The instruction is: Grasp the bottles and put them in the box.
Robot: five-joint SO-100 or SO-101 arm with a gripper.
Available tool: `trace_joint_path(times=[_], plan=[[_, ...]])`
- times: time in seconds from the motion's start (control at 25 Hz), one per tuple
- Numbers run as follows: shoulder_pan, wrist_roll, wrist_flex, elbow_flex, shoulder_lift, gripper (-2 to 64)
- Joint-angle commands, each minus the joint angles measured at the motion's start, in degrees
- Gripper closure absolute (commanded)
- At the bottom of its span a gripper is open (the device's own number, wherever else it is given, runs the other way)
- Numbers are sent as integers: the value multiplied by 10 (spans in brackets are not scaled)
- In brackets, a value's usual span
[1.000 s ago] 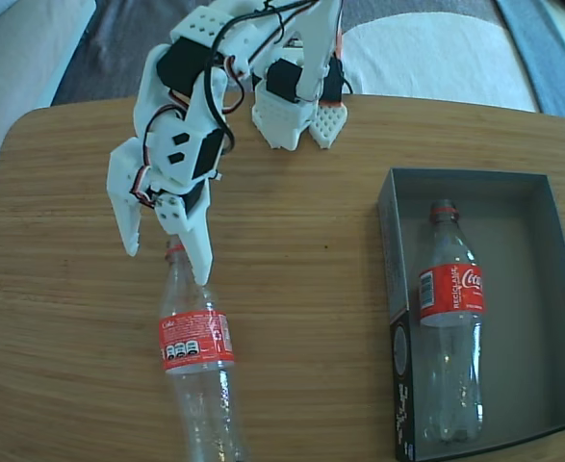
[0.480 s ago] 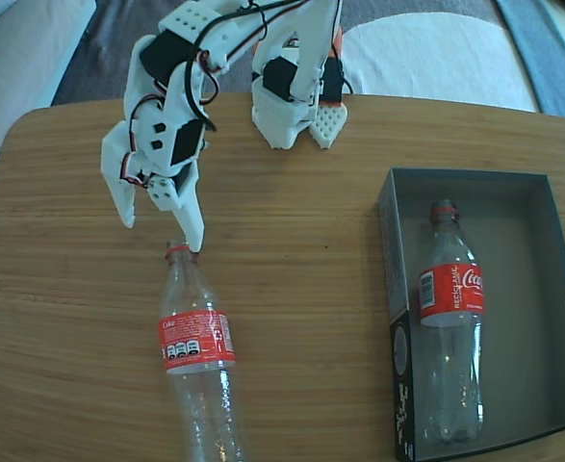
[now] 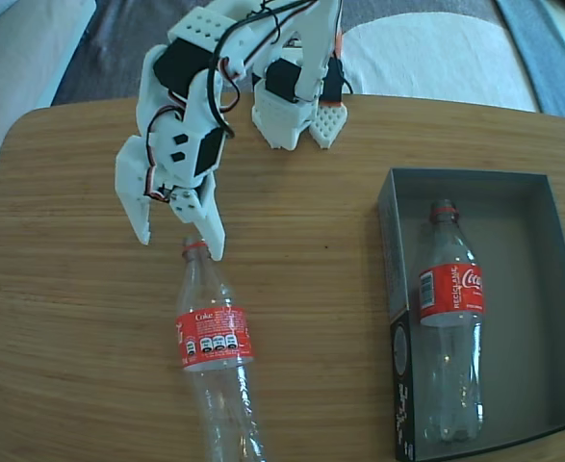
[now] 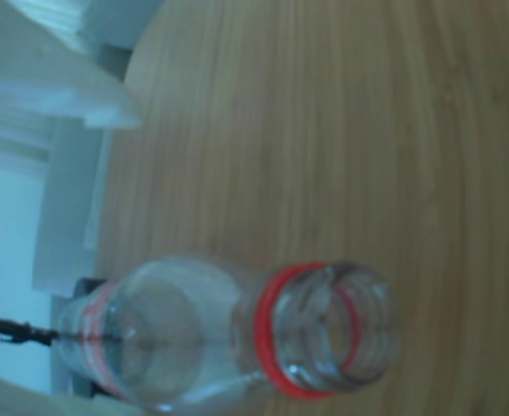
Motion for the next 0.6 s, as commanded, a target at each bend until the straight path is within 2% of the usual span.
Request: trace_joint_path(times=[0.0,0.36,0.56], plan=[[2,-50,-3,-7,4,199],[-72,-62,-3,6,3,200],[-75,-63,-3,1,-19,199]])
